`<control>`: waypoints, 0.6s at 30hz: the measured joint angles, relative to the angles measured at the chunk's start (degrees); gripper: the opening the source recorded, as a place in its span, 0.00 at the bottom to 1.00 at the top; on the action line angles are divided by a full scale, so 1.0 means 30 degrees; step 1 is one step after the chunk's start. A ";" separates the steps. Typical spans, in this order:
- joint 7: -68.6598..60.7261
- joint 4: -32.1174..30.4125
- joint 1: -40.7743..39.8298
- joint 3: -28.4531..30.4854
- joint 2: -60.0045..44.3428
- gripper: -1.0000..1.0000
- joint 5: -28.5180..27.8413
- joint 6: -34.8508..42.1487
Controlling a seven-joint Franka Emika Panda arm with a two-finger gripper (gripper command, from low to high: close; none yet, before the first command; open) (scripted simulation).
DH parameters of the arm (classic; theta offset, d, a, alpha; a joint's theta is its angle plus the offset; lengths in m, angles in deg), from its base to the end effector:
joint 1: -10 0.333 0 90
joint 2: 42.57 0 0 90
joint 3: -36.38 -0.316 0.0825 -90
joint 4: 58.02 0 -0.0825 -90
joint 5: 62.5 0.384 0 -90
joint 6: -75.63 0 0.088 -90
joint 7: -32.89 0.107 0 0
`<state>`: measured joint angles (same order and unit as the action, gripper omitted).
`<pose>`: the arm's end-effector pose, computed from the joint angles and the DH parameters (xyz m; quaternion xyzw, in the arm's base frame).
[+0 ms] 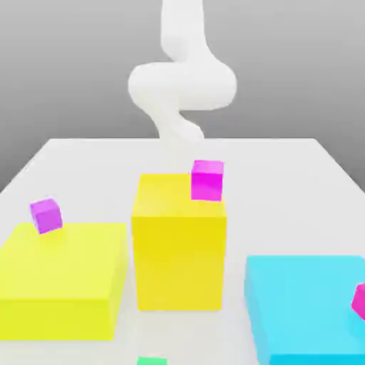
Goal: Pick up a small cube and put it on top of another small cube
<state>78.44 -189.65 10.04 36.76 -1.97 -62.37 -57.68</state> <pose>0.3795 -0.0031 0.6822 -0.8587 0.3640 -0.3316 0.1417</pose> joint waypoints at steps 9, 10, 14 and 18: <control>-0.0392 0.0185 0.0042 0.0483 -0.6350 0.50 0.0234 -0.1859; -0.0442 0.0205 0.0041 0.0532 -0.7042 0.50 0.0268 -0.2061; -0.0654 0.0288 0.0016 0.0708 -0.9812 0.50 0.0432 -0.2865; -0.0868 0.0367 -0.0079 0.0832 -1.2582 0.50 0.0591 -0.3680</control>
<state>75.84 -188.55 9.81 39.26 -39.71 -60.59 -68.72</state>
